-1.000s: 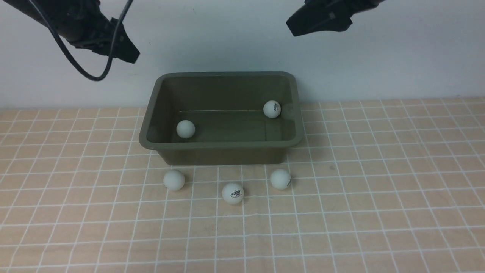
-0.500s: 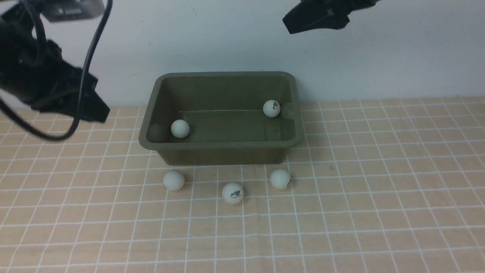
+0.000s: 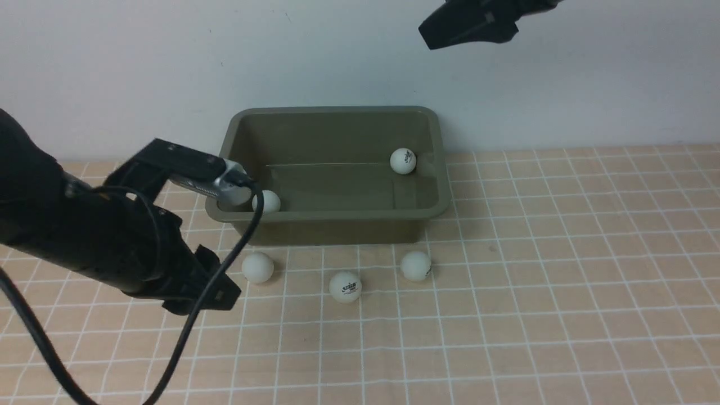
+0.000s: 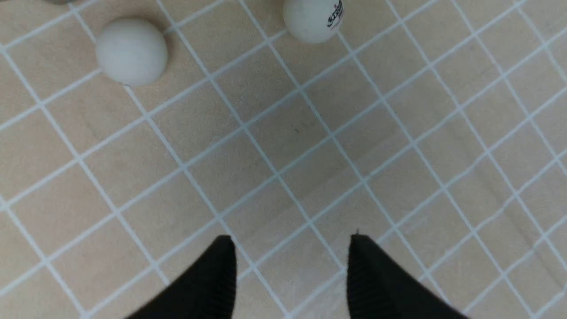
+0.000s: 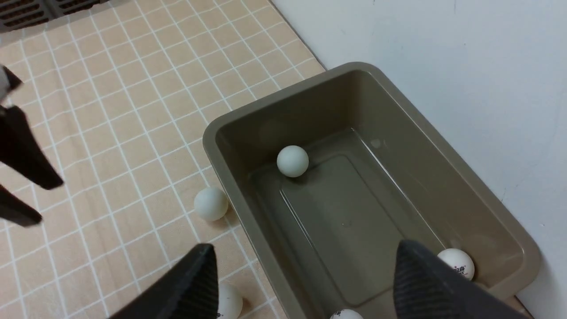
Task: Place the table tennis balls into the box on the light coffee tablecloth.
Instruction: 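Reach for and grasp a ping pong ball on the table beside the basket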
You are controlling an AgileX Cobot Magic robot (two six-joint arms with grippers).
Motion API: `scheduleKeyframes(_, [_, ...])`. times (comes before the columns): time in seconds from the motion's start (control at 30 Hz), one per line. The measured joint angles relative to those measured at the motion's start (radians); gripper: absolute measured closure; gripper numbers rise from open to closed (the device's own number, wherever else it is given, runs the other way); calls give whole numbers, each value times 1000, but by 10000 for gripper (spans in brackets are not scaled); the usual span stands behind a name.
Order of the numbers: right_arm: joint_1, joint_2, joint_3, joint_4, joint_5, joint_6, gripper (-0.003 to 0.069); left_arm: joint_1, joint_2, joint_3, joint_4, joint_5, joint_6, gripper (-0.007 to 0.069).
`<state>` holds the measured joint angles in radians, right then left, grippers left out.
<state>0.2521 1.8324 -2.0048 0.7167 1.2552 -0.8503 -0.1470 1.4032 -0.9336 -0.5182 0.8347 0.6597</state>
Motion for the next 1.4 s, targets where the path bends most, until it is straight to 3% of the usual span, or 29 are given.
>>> scheduleKeyframes(0.13, [0, 0, 0, 4, -7, 0, 175, -15, 76, 3, -22, -113, -8, 116])
scheduleKeyframes(0.2, [0, 0, 0, 13, -13, 0, 175, -16, 121, 3, -33, -164, -26, 81])
scheduleKeyframes(0.47, [0, 0, 0, 44, -23, -1, 175, -16, 285, 3, -99, -343, -25, 111])
scheduleKeyframes(0.77, [0, 0, 0, 45, -33, 1, 175, -17, 352, 3, -388, -533, 261, 138])
scheduleKeyframes(1.0, [0, 0, 0, 44, -40, -3, 175, -17, 471, 2, -793, -583, 656, 138])
scheduleKeyframes(1.13, [0, 0, 0, 44, -41, -3, 175, -17, 500, 2, -973, -595, 807, 204])
scheduleKeyframes(1.17, [0, 0, 0, 44, -39, -3, 175, -17, 499, 2, -1032, -607, 865, 286])
scheduleKeyframes(1.2, [0, 0, 0, 44, -35, -3, 175, -17, 492, 2, -1060, -611, 897, 319])
scheduleKeyframes(1.4, [0, 0, 0, 44, -11, -3, 175, -17, 340, 97, -1057, -574, 907, 305])
